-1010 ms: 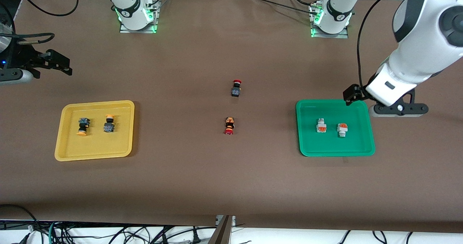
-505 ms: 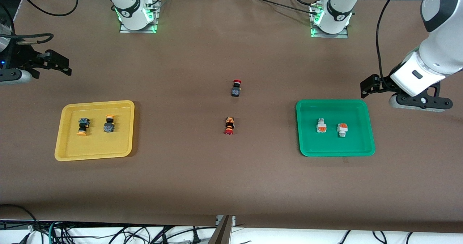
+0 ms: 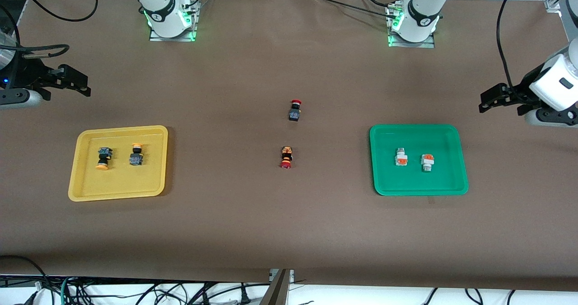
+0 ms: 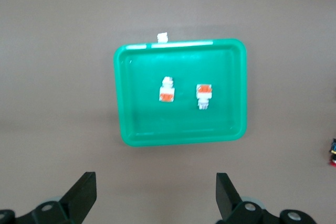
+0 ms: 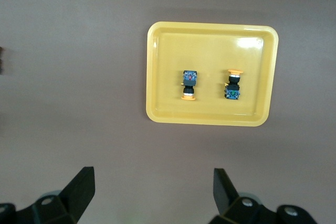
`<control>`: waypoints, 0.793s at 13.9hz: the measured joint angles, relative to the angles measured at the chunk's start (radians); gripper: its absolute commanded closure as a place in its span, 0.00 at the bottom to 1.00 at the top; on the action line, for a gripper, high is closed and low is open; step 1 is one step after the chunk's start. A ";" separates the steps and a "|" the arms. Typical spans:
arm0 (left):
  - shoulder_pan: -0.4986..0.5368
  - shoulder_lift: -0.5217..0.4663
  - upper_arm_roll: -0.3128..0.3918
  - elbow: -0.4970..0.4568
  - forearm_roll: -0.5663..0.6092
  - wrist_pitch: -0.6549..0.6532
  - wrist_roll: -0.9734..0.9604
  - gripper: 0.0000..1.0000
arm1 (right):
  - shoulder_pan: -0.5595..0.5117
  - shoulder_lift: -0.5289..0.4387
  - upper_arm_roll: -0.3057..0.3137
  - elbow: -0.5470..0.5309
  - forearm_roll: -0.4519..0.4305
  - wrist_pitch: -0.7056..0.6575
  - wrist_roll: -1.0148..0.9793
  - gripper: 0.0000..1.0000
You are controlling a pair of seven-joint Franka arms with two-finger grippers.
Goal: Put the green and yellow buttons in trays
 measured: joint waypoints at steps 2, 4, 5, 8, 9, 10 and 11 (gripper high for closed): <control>-0.002 0.000 0.003 -0.003 0.000 -0.006 -0.002 0.00 | 0.000 0.000 0.000 0.002 0.000 0.000 0.000 0.00; -0.009 0.000 0.003 -0.003 0.000 -0.006 -0.005 0.00 | 0.000 0.000 0.000 0.002 0.000 0.000 0.000 0.00; -0.010 0.000 0.004 -0.003 0.000 -0.006 -0.007 0.00 | 0.000 0.000 0.000 0.002 0.000 0.000 0.000 0.00; -0.009 0.000 0.014 -0.003 0.000 -0.006 -0.006 0.00 | 0.000 0.000 0.000 0.002 0.000 0.000 0.000 0.00; -0.009 0.000 0.016 -0.002 0.000 -0.006 -0.006 0.00 | 0.000 0.000 0.000 0.002 0.000 0.000 0.000 0.00; -0.009 0.004 0.016 0.001 0.000 -0.005 -0.006 0.00 | 0.000 0.000 0.000 0.002 0.000 0.000 0.000 0.00; -0.010 0.013 0.016 0.013 0.000 -0.004 -0.006 0.00 | 0.000 0.000 0.000 0.002 0.000 0.000 0.000 0.00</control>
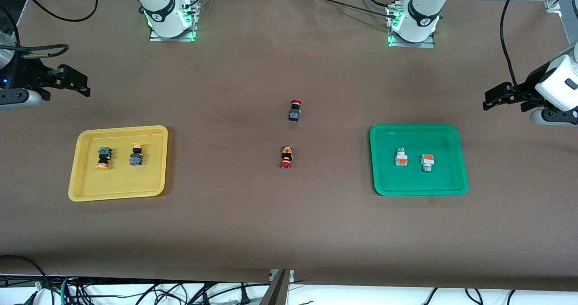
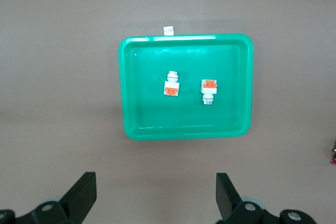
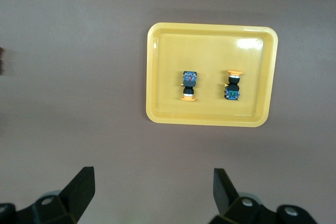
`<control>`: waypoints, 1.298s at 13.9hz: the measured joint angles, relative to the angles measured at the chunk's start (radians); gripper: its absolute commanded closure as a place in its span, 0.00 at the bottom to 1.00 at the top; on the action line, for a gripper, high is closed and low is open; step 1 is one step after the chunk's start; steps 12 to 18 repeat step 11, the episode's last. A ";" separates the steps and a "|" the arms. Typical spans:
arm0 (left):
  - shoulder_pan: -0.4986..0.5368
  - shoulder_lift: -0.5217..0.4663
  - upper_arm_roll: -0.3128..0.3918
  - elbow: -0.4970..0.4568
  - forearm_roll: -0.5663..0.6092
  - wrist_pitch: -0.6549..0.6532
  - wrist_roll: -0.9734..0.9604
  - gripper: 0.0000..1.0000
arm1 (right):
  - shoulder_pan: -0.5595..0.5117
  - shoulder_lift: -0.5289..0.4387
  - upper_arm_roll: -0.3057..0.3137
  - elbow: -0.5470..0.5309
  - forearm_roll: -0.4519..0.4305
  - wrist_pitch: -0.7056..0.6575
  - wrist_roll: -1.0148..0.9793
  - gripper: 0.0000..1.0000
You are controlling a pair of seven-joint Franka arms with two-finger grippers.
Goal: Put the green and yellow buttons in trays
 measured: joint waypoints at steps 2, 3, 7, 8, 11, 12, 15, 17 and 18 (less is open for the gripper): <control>-0.003 0.032 -0.001 0.037 0.000 0.000 0.000 0.00 | 0.000 0.000 0.000 0.000 0.000 0.000 0.000 0.00; -0.006 0.047 -0.002 0.053 0.000 0.000 0.000 0.00 | 0.000 0.000 0.000 0.000 0.000 0.000 0.000 0.00; -0.011 0.069 -0.002 0.076 0.000 0.000 0.000 0.00 | 0.000 0.000 0.000 0.000 0.000 0.000 0.000 0.00; -0.011 0.069 -0.002 0.077 0.000 0.000 0.000 0.00 | 0.000 0.000 0.000 0.000 0.000 0.000 0.000 0.00; -0.011 0.069 -0.002 0.078 0.000 0.000 0.000 0.00 | 0.000 0.000 0.000 0.000 0.000 0.000 0.000 0.00; -0.011 0.069 -0.002 0.078 0.000 0.000 0.000 0.00 | 0.000 0.000 0.000 0.000 0.000 0.000 0.000 0.00; -0.011 0.069 -0.002 0.078 0.000 0.000 0.000 0.00 | 0.000 0.000 0.000 0.000 0.000 0.000 0.000 0.00; -0.011 0.069 -0.002 0.078 0.000 0.000 0.000 0.00 | 0.000 0.000 0.000 0.000 0.000 0.000 0.000 0.00; -0.011 0.069 -0.002 0.078 0.000 0.000 0.000 0.00 | 0.000 0.000 0.000 0.000 0.000 0.000 0.000 0.00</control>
